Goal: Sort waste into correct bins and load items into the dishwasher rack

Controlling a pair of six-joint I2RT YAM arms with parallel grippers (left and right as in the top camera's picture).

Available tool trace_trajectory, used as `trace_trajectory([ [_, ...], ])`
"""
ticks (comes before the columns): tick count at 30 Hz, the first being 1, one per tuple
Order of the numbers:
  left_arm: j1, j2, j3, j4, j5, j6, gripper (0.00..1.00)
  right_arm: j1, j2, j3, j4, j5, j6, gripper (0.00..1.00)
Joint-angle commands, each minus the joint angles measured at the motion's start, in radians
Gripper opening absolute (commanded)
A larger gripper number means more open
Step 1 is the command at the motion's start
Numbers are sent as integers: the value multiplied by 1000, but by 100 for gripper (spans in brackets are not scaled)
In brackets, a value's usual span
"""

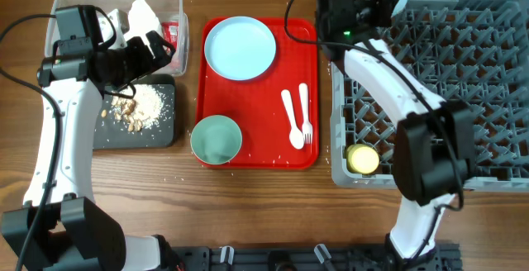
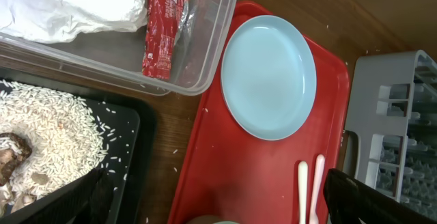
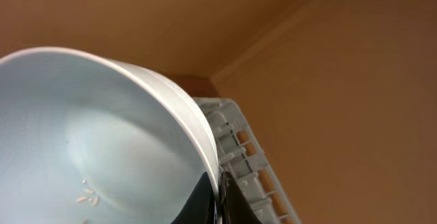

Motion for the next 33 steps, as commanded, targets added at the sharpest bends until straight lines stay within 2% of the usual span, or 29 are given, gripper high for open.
trace_trajectory([
  [1,3,-4,9,3,-6,17,100,-8,58,5,10,39,-117,4],
  [12,3,-4,9,3,-6,17,100,-14,86,5,8,13,-116,4],
  [18,3,-4,9,3,-6,17,100,-14,87,4,-71,-1,-104,5],
  [22,3,-4,9,3,-6,17,100,-5,87,2,-107,-20,-105,19],
  [33,3,-4,9,3,-6,17,100,76,87,2,-111,-33,-106,30],
])
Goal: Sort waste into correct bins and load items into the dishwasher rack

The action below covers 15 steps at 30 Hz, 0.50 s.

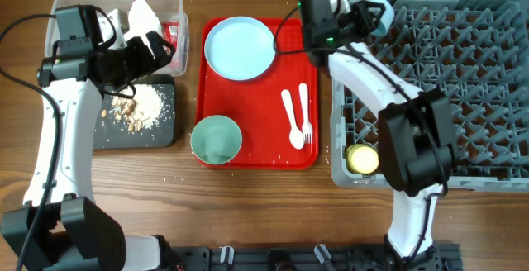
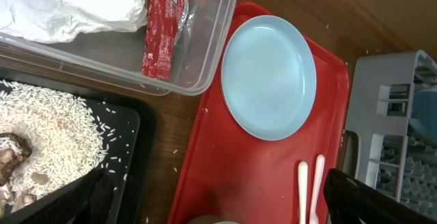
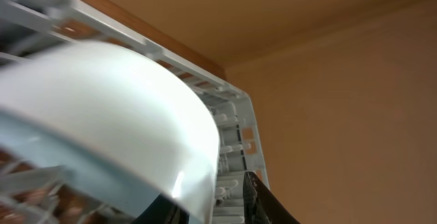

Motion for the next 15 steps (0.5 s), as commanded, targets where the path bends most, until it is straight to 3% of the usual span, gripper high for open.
trace_trajectory([
  [1,3,-4,9,3,-6,18,100,28,15,2,-1,-7,3,32],
  [9,3,-4,9,3,-6,17,100,36,15,2,-2,-6,5,39],
  [15,3,-4,9,3,-6,17,100,49,15,2,-2,-46,6,62],
])
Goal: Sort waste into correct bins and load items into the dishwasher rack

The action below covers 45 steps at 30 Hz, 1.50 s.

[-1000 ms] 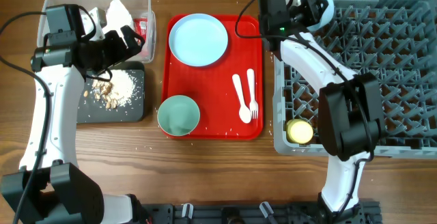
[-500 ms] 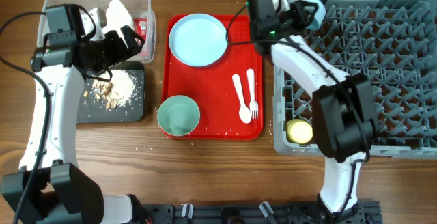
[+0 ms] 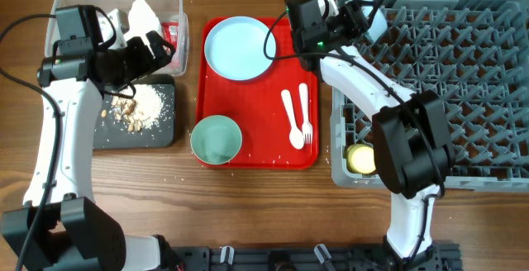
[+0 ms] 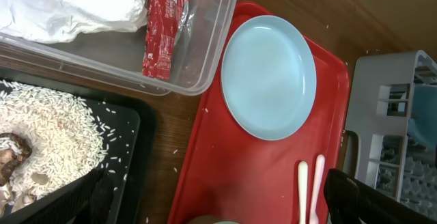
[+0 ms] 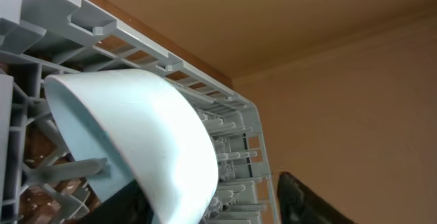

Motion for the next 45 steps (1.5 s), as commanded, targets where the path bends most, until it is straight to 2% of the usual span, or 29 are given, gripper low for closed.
trace_trajectory([
  [1,3,-4,9,3,-6,17,100,23,14,3,-5,-60,8,63],
  [3,3,-4,9,3,-6,17,100,37,14,3,-8,-94,11,67],
  [4,3,-4,9,3,-6,17,100,43,14,3,-8,-110,13,72],
  [6,3,-4,9,3,-6,18,100,55,14,3,-7,-147,37,100],
  [14,3,-4,9,3,-6,17,100,57,-76,3,45,-184,89,100],
  [17,3,-4,9,3,-6,17,100,65,-151,3,-13,-275,185,100],
  [19,3,-4,9,3,-6,17,100,74,-190,3,-104,-418,301,100],
  [21,3,-4,9,3,-6,17,100,78,-233,3,-247,-863,487,100],
  [22,3,-4,9,3,-6,18,100,76,-239,3,-285,-1160,552,100],
  [24,3,-4,9,3,-6,17,100,76,-236,2,-315,-1485,666,100],
  [26,3,-4,9,3,-6,17,100,83,-229,-4,-347,-1625,812,100],
  [29,3,-4,9,3,-6,17,100,110,-226,-43,-388,-1655,970,100],
  [32,3,-4,9,3,-6,17,100,158,-225,-111,-395,-1647,993,91],
  [36,3,-4,9,3,-6,17,100,236,-214,-211,-399,-1606,1114,82],
  [39,3,-4,9,3,-6,17,100,289,-167,-230,-409,-1603,1136,75],
  [43,3,-4,9,3,-6,17,100,297,-118,-230,-420,-1612,1173,59],
  [45,3,-4,9,3,-6,17,100,286,-105,-230,-425,-1616,1191,44],
])
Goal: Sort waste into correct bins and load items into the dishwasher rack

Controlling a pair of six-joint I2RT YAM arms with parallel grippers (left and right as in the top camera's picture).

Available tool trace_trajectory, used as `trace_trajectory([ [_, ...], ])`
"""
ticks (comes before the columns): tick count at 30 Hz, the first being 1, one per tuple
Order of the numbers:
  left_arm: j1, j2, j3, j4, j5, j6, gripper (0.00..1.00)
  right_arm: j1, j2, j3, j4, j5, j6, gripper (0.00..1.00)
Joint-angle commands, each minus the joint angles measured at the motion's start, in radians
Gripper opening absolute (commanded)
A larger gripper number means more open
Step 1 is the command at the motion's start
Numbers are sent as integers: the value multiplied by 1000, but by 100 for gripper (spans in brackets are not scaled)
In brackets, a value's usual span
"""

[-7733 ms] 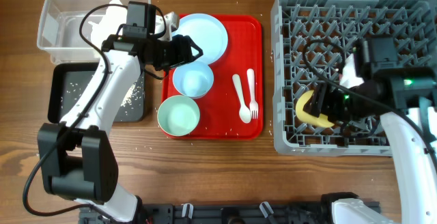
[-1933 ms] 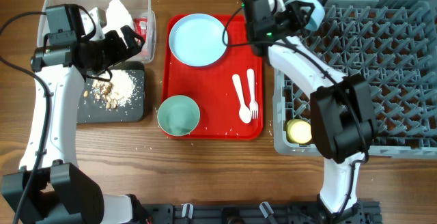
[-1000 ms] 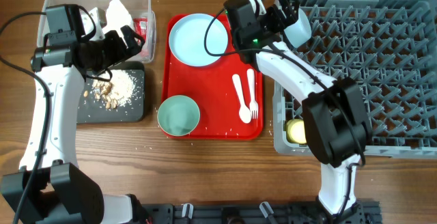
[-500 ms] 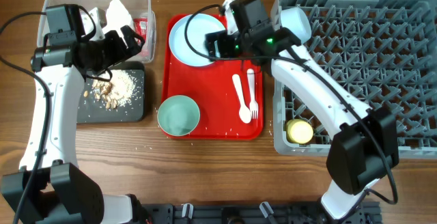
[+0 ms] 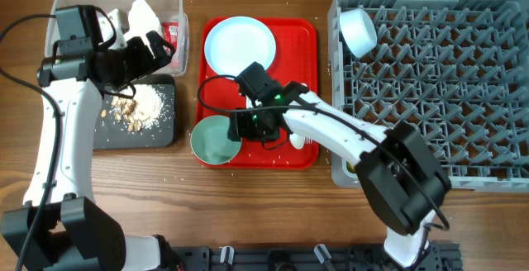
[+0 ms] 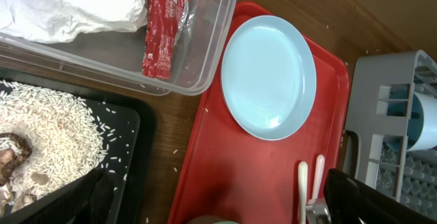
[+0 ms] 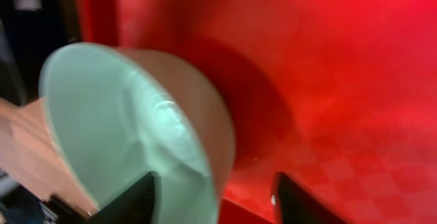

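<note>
A green bowl (image 5: 213, 141) stands at the front left of the red tray (image 5: 264, 97). My right gripper (image 5: 240, 126) is open at the bowl's right side. In the right wrist view the green bowl (image 7: 130, 121) has its rim and wall between the spread fingers of the right gripper (image 7: 215, 200). A pale bowl (image 5: 358, 30) lies tilted in the back left corner of the grey dishwasher rack (image 5: 438, 81). A light blue plate (image 5: 240, 44) sits at the tray's back. My left gripper (image 5: 155, 48) hangs open and empty between the clear bin and the black tray.
A white fork and spoon (image 6: 319, 173) lie on the tray's right side, partly under my right arm. The clear bin (image 5: 178, 7) holds crumpled paper and a red wrapper (image 6: 162, 26). The black tray (image 5: 157, 130) carries rice and food scraps.
My right gripper has left the rack's back left corner and now stands open at the green bowl on the tray. The pale bowl stays in the rack. The left arm is still.
My right gripper held the pale bowl above the rack's back left corner. Then the bowl was down among the rack's tines, and then the fingers stood apart beside it. Now the bowl rests there alone and the gripper is at the green bowl.
</note>
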Motion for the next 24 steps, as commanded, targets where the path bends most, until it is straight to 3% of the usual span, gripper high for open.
trace_trajectory([
  [1,3,-4,9,3,-6,17,100,-18,35,-7,-6,-19,47,39],
  [10,3,-4,9,3,-6,18,100,-23,38,-6,3,-19,46,4],
  [18,3,-4,9,3,-6,17,100,-115,-84,59,-42,-59,-105,4],
  [21,3,-4,9,3,-6,17,100,-215,-304,64,-109,153,-119,4],
  [24,3,-4,9,3,-6,17,100,-296,-532,64,-199,554,-116,4],
])
